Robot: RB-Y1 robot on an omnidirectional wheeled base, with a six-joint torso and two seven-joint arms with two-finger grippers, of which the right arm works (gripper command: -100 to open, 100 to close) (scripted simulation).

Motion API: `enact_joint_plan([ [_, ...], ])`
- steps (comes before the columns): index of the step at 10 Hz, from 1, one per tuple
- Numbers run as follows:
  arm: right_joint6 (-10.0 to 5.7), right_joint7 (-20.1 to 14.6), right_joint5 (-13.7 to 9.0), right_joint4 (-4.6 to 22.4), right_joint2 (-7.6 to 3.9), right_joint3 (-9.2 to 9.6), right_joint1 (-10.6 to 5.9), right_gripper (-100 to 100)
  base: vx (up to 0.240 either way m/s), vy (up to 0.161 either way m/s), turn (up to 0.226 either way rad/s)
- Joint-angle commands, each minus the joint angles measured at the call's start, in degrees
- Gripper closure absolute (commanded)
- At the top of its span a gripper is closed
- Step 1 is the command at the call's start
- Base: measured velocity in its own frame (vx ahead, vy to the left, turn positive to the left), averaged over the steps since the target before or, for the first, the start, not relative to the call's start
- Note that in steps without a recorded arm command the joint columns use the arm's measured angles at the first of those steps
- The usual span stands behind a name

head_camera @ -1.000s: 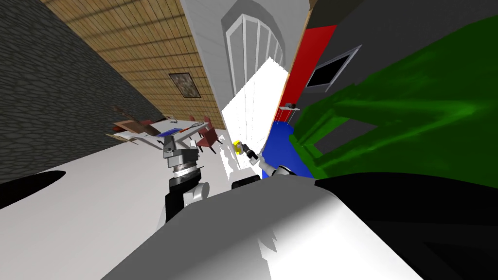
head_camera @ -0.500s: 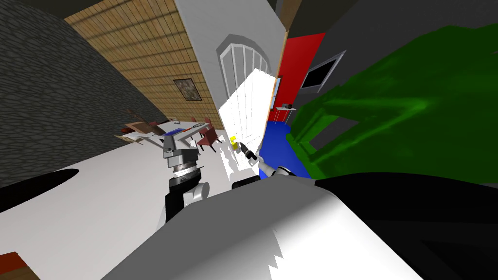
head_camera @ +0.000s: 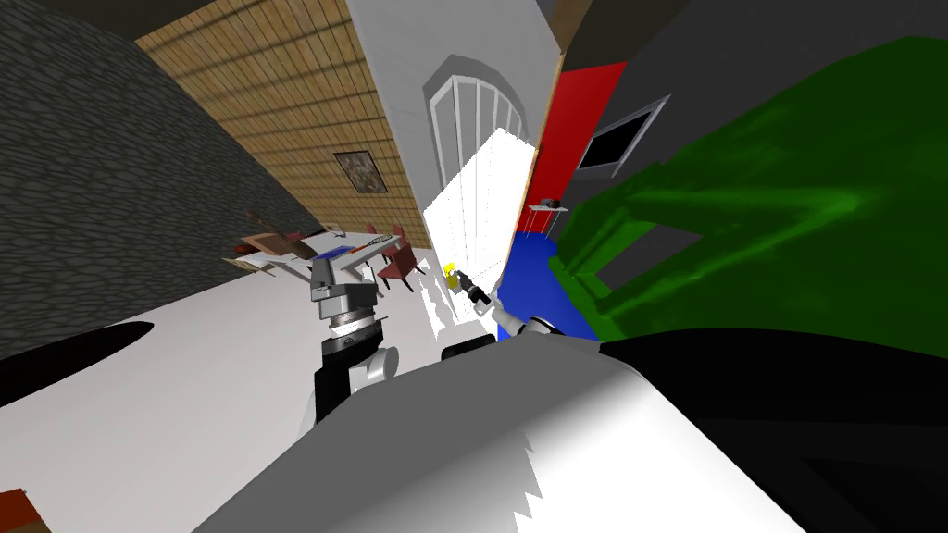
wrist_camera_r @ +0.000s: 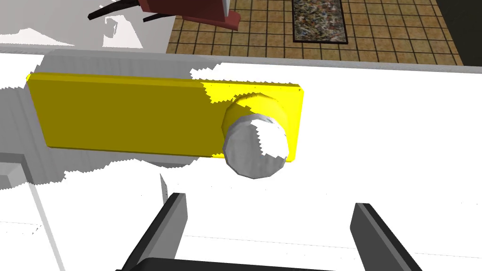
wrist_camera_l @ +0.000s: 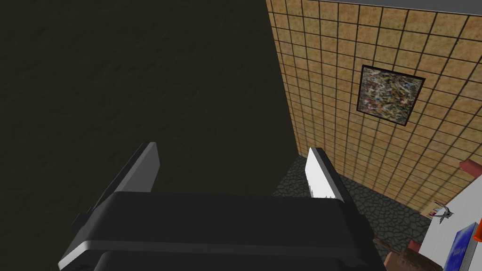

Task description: Push the door open

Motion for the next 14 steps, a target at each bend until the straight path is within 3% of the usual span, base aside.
enact_joint_plan([
  [1, -0.37, 0.15, 0.03, 0.27, 0.16, -0.26, -0.06, -100, 0.237, 0.123, 0.024],
  [4, -0.68, 0.28, 0.06, 0.53, 0.56, -0.52, -0.1, -100, 0.169, 0.09, 0.02],
  [5, -0.68, 0.28, 0.06, 0.53, 0.56, -0.52, -0.1, 100, -0.007, -0.003, -0.008],
  [10, -0.68, 0.28, 0.06, 0.53, 0.56, -0.52, -0.1, 100, -0.019, -0.009, 0.001],
  [14, -0.37, 0.9, -0.26, 1.33, 0.02, -3.08, -0.41, 100, 0.099, 0.137, -0.056],
])
